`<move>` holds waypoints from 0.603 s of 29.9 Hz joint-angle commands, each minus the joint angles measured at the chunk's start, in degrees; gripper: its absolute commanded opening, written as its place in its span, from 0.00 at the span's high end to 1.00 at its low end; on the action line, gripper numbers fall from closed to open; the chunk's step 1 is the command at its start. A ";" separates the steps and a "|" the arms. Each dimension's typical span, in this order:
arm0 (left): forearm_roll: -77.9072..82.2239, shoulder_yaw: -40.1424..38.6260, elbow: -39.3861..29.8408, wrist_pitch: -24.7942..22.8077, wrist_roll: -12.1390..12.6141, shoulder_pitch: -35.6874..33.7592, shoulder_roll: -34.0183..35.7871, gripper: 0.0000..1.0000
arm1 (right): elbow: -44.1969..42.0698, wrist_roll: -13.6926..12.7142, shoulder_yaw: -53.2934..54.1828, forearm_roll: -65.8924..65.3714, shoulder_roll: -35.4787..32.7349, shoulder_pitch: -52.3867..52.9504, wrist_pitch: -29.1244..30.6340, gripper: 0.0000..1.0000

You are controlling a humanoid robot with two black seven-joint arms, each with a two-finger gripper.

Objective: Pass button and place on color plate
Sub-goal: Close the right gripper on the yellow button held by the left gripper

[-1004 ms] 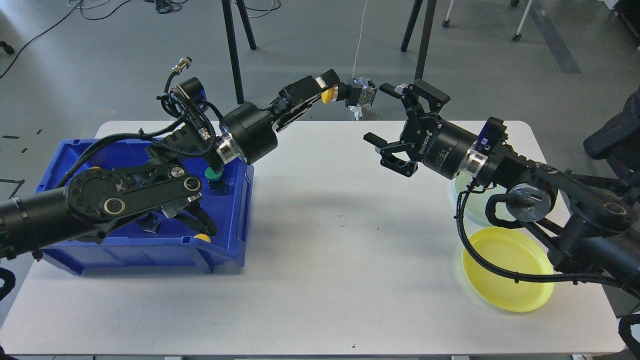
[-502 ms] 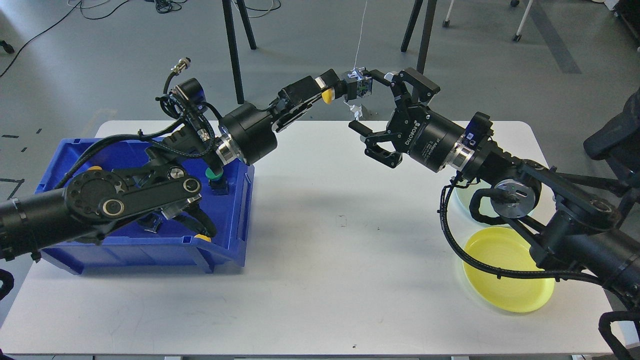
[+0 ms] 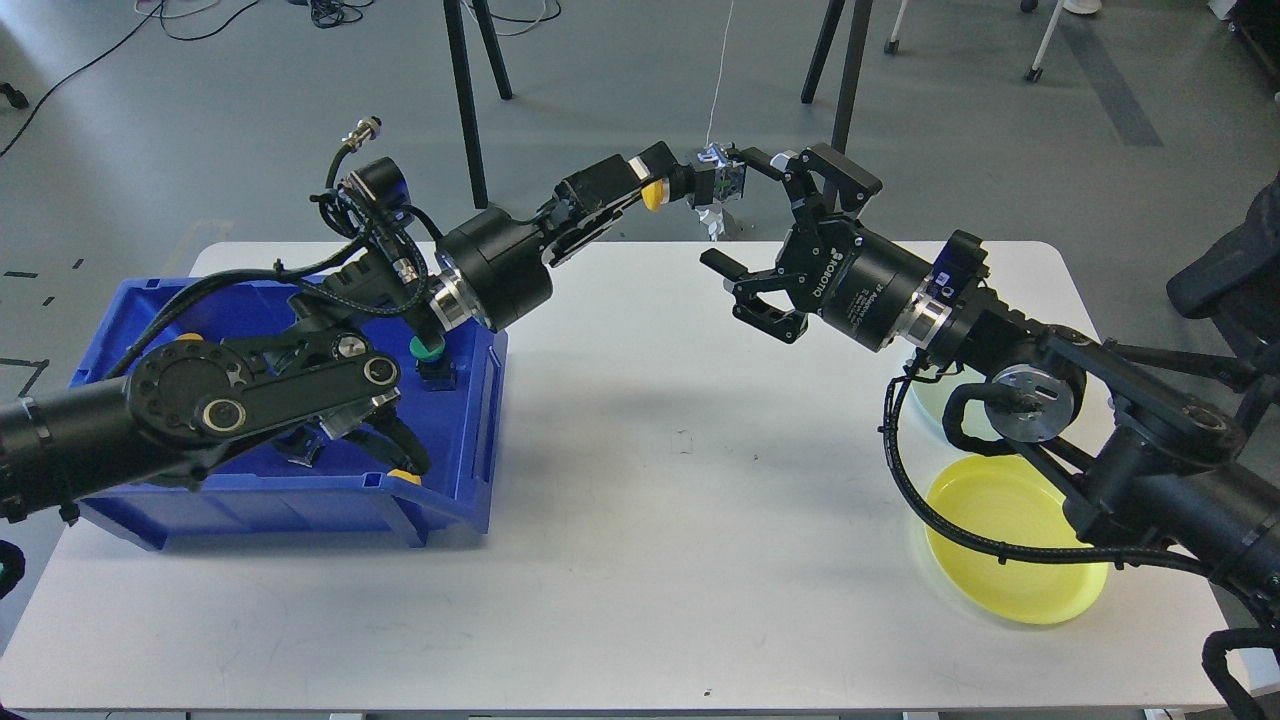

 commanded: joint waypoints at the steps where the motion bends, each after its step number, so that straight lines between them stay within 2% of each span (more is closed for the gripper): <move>1: -0.01 -0.09 -0.09 0.00 -0.05 0.09 0.17 0.99 | -0.05 0.01 0.00 0.02 -0.18 -0.61 -0.02 0.02; 18: -0.01 -0.36 -0.09 -0.09 -0.05 0.44 0.17 0.99 | -0.23 0.19 2.54 0.11 0.00 -1.23 -0.02 0.02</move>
